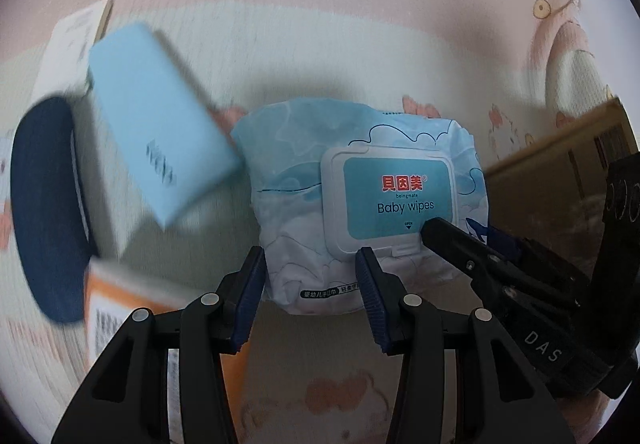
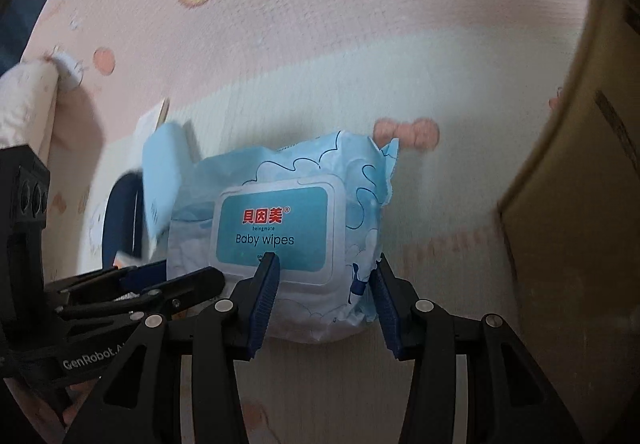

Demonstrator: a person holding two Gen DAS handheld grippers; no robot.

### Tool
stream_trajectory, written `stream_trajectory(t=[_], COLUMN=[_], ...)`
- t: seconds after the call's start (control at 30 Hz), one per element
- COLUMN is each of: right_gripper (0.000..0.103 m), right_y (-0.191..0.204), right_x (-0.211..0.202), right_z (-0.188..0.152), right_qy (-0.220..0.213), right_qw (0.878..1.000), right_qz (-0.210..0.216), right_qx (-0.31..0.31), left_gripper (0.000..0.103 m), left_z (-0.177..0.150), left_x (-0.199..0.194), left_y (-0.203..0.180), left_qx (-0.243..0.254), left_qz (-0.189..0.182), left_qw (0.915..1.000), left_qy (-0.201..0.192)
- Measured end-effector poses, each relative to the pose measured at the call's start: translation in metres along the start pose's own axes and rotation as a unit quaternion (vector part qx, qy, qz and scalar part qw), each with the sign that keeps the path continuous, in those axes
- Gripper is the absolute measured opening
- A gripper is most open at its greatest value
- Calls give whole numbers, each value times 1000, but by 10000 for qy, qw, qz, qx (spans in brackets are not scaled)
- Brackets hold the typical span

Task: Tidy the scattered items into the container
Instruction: 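Grasp the blue Baby wipes pack with the right gripper, then lift the wipes pack and carry it toward the cardboard box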

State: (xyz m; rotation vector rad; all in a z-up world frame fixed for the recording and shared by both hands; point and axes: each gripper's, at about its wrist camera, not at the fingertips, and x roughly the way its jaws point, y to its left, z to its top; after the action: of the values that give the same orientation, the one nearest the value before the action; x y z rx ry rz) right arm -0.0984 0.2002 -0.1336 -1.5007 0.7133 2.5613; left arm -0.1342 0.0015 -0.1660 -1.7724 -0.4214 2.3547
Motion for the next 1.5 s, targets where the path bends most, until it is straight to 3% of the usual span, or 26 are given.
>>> stream_trajectory(t=[0.17,0.37,0.53,0.7,0.77,1.0,1.13,1.23,1.4,1.5], right_gripper=[45,47,50,58,60,64,71,72,72,64], right_y=[-3,-3,3,-14,-18,-23,-23,-27,-35,-32], right_x=[-16,-26,-29,-28,-25,-15,-17,-13,-7,-8], right_z=[-29,-56,-56,-51,-50,-43,-37,-38,-47,-49], right_qy=[158,230,252,222,224,219,202,315,140,14], right_qw=[9999,9996,9996,9982,9973,9966,9982,9974,9914,9906], right_qz=[12,83,-120,222,124,213,-4,205,700,839], right_qx=[-26,121,-55,503,689,771,556,619,1098,1077], left_gripper=[50,50,50,54,54,54,54,54,54,54], left_z=[-31,-59,-54,-46,-40,-39,-35,-35,-38,-37], left_x=[-6,-20,-24,-24,-15,-18,-14,-17,-18,-16], left_y=[-12,1,7,17,10,12,11,14,14,13], left_qx=[286,380,-8,-387,-488,-291,-295,-353,-322,-314], left_qz=[134,145,-8,-226,-173,-262,-326,-354,-302,-300], left_qw=[9995,9991,10000,9990,9986,9992,9990,9987,9990,9990], left_qy=[84,120,94,-11,54,-2,46,69,-42,-48])
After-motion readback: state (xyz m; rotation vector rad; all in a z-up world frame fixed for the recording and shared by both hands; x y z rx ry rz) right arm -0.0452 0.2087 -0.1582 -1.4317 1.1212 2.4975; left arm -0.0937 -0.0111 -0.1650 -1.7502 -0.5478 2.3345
